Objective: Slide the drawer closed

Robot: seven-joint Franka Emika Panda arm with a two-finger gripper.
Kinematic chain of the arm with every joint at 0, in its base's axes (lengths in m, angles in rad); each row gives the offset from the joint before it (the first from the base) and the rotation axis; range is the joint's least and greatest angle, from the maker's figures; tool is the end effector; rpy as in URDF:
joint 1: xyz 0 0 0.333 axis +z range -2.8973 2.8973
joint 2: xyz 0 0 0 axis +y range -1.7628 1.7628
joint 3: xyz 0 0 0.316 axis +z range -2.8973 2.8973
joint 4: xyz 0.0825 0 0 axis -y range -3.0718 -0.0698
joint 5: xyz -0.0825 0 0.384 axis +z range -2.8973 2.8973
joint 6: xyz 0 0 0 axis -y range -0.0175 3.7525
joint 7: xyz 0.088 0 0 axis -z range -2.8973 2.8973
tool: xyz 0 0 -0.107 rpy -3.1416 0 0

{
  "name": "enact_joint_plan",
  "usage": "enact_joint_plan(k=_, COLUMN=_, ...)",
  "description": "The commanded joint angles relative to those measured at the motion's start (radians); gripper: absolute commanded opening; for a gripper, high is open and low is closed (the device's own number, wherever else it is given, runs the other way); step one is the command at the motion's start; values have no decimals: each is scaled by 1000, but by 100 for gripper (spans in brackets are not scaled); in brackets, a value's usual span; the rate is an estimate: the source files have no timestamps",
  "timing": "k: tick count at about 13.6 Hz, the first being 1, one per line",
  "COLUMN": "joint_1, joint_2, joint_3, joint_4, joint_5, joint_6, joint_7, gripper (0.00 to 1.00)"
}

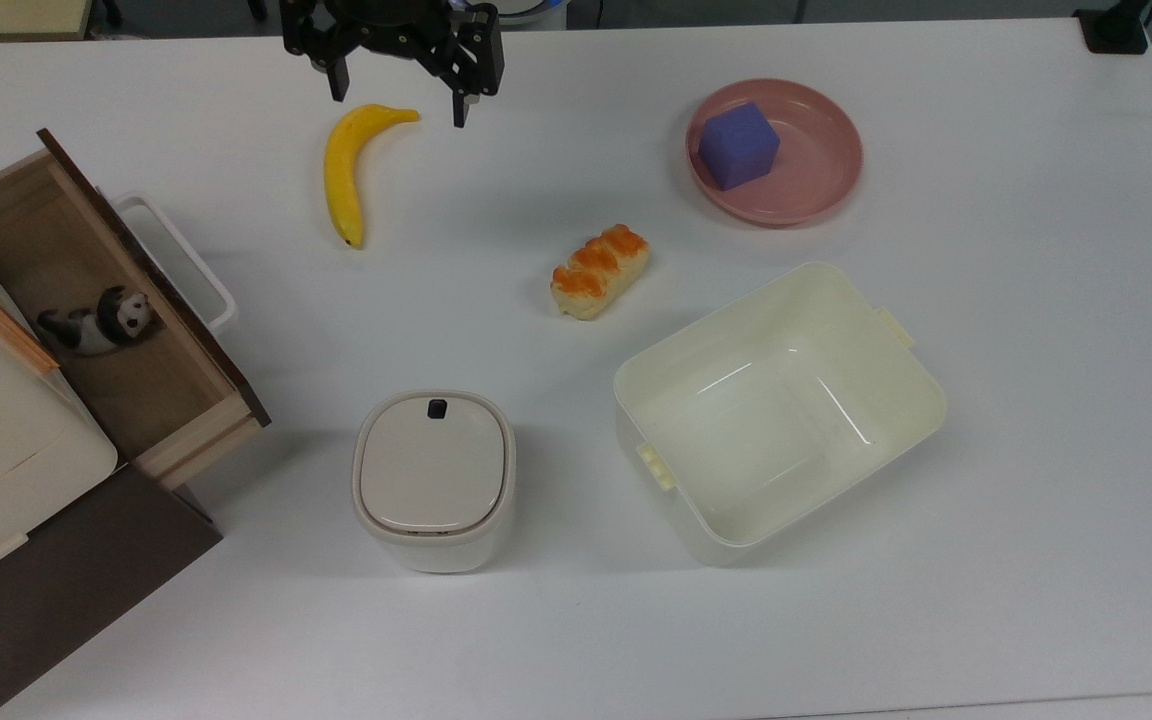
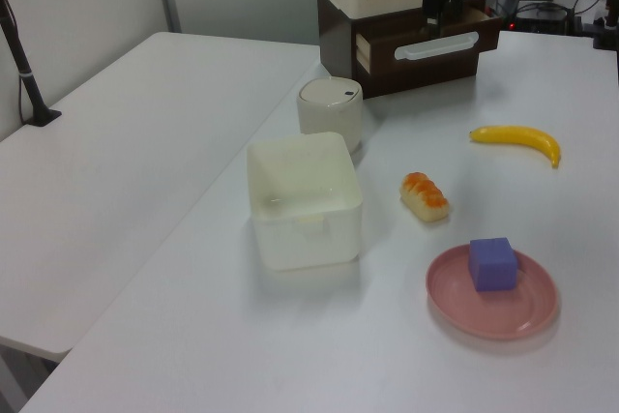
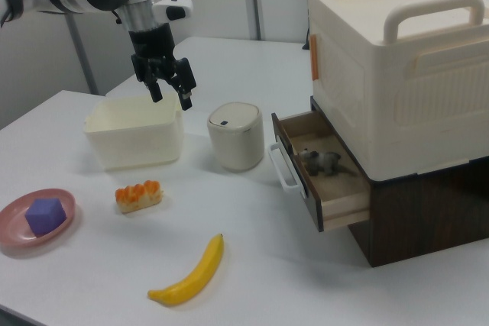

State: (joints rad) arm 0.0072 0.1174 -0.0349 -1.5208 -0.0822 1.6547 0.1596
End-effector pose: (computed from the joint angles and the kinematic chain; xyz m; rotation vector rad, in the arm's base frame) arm 0.5970 -0.0235 0.5885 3.0441 -0.2760 0.0339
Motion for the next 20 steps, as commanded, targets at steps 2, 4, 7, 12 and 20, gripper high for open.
enact_joint_plan(k=2, joint_1=7, joint_2=-15, joint_3=-7, joint_4=-2, joint_5=22, joint_6=-27, joint_7=-22, gripper=100)
enact_joint_plan(k=4, joint_1=8, joint_2=-12, joint_3=-7, joint_4=-2, joint_5=22, joint_6=-26, joint_7=-22, gripper=100)
enact_joint_plan(k=7, joint_1=8, joint_2=-9, joint_3=-5, joint_4=-4, joint_5=22, joint_6=-23, joint_7=-20, gripper=100)
enact_joint_plan(k=12, joint_1=11, joint_2=-5, joint_3=-3, joint_4=-9, joint_5=22, joint_6=-19, joint_7=-25, gripper=100)
enact_joint_plan(k=20, joint_1=7, joint_2=-5, joint_3=-3, joint_4=-9, joint_5=47, joint_6=-21, joint_7=-126, gripper=14)
